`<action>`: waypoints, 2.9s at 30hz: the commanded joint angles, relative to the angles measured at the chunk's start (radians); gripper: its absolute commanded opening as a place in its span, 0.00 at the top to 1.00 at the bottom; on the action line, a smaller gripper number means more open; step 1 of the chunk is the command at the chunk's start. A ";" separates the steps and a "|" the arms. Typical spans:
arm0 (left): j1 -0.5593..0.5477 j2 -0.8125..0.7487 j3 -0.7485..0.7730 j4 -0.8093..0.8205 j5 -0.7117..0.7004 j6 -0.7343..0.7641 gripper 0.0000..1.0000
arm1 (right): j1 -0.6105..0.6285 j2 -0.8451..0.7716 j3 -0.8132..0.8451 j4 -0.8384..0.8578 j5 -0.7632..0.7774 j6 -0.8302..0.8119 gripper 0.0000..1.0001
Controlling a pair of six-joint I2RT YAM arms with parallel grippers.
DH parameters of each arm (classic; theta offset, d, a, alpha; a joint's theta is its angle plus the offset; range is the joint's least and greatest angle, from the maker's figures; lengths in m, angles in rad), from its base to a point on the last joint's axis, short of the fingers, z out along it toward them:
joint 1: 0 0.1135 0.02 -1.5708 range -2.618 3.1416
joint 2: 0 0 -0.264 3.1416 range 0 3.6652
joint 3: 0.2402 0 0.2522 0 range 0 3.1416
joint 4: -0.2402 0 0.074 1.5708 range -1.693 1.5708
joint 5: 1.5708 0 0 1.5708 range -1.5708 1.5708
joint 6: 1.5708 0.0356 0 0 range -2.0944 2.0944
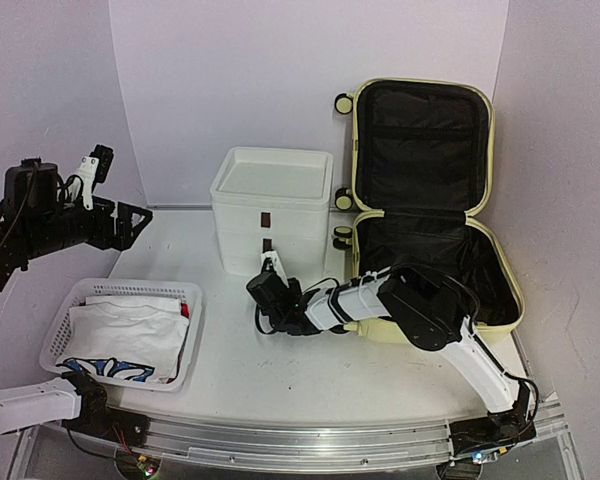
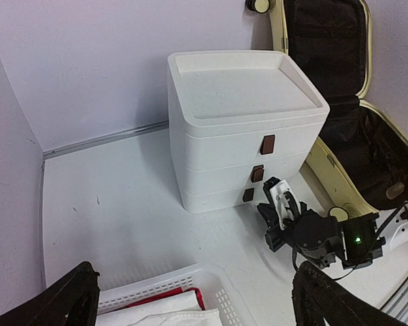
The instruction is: Open, take out, and arrange the luggage
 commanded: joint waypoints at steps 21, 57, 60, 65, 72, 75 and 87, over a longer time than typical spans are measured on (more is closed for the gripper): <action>-0.008 -0.016 -0.009 0.059 -0.027 0.019 0.00 | -0.045 0.003 0.061 0.181 -0.064 -0.042 0.37; -0.019 -0.026 -0.011 0.060 -0.043 0.022 0.01 | -0.037 -0.107 -0.077 0.241 -0.112 0.011 1.00; -0.019 -0.025 -0.011 0.059 -0.036 0.021 0.00 | -0.032 -0.168 -0.162 0.239 -0.159 0.035 1.00; -0.017 -0.020 -0.012 0.062 -0.037 0.021 0.01 | -0.006 -0.238 -0.263 0.223 -0.187 0.063 1.00; -0.010 -0.015 -0.017 0.067 -0.038 0.019 0.01 | 0.050 -0.300 -0.373 0.170 -0.198 0.129 1.00; -0.005 -0.010 -0.019 0.068 -0.034 0.018 0.00 | 0.073 -0.323 -0.403 0.139 -0.189 0.153 1.00; 0.011 0.036 -0.033 0.078 -0.056 0.022 0.00 | 0.154 -0.422 -0.417 -0.079 -0.170 0.231 0.75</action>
